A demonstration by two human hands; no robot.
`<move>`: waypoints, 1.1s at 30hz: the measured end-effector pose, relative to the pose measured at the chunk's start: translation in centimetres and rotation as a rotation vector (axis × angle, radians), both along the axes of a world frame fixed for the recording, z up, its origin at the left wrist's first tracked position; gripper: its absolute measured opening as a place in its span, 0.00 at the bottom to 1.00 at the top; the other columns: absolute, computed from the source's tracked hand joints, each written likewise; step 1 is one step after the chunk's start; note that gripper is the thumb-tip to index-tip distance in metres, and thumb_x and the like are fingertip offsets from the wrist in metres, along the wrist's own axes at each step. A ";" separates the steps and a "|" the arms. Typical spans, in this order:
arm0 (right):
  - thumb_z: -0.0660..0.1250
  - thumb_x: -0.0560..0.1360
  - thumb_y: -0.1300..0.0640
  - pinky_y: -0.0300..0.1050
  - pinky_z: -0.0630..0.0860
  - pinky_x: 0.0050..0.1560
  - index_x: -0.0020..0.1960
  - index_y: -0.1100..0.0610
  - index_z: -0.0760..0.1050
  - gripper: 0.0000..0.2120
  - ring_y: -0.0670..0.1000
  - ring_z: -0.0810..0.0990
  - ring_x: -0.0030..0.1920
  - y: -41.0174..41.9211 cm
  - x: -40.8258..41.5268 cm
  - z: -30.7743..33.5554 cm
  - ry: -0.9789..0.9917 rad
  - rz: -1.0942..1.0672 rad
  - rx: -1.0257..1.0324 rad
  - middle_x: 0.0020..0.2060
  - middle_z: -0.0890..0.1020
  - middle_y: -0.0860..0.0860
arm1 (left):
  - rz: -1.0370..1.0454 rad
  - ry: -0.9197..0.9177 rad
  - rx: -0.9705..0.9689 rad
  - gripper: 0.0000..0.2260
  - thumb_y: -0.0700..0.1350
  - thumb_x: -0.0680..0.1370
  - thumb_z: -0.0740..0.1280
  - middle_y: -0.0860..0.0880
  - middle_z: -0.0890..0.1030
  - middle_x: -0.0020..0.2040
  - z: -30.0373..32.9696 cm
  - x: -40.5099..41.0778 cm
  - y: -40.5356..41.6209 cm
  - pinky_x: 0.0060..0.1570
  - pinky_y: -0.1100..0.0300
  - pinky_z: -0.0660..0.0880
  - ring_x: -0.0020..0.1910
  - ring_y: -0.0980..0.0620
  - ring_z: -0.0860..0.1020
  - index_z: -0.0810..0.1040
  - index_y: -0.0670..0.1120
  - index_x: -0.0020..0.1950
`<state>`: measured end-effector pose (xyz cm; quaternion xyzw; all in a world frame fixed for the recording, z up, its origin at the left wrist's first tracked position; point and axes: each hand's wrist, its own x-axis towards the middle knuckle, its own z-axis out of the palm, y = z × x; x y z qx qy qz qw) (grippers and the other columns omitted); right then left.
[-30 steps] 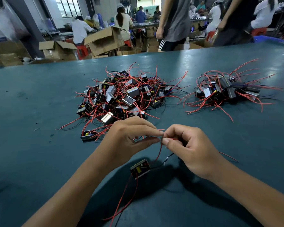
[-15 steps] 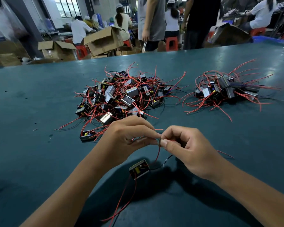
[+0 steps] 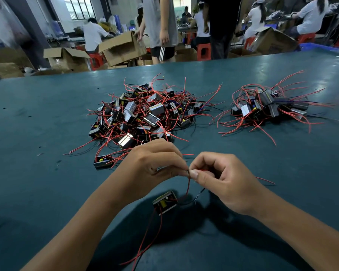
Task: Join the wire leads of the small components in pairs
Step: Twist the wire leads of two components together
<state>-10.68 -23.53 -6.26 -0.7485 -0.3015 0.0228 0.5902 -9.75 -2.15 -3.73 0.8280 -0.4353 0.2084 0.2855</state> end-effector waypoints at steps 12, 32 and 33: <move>0.67 0.75 0.55 0.39 0.60 0.30 0.41 0.54 0.76 0.06 0.46 0.61 0.29 -0.2 -0.1 -0.1 -0.035 -0.009 -0.027 0.27 0.64 0.47 | 0.014 0.045 0.009 0.05 0.43 0.77 0.72 0.50 0.80 0.43 0.2 -0.1 -0.1 0.45 0.67 0.70 0.43 0.56 0.76 0.85 0.43 0.45; 0.68 0.73 0.57 0.32 0.60 0.31 0.39 0.54 0.77 0.04 0.44 0.63 0.27 0.0 -0.1 0.0 -0.209 -0.157 -0.093 0.24 0.66 0.43 | 0.007 0.760 -0.248 0.06 0.46 0.80 0.68 0.58 0.77 0.36 -0.7 -0.5 -1.0 0.37 0.68 0.66 0.35 0.60 0.71 0.81 0.47 0.44; 0.68 0.73 0.57 0.33 0.60 0.31 0.39 0.54 0.77 0.04 0.44 0.63 0.27 0.0 -0.1 0.0 -0.202 -0.157 -0.089 0.24 0.66 0.43 | 0.010 0.765 -0.252 0.06 0.47 0.80 0.68 0.58 0.77 0.36 -0.6 -0.5 -0.9 0.37 0.67 0.67 0.35 0.59 0.70 0.81 0.48 0.44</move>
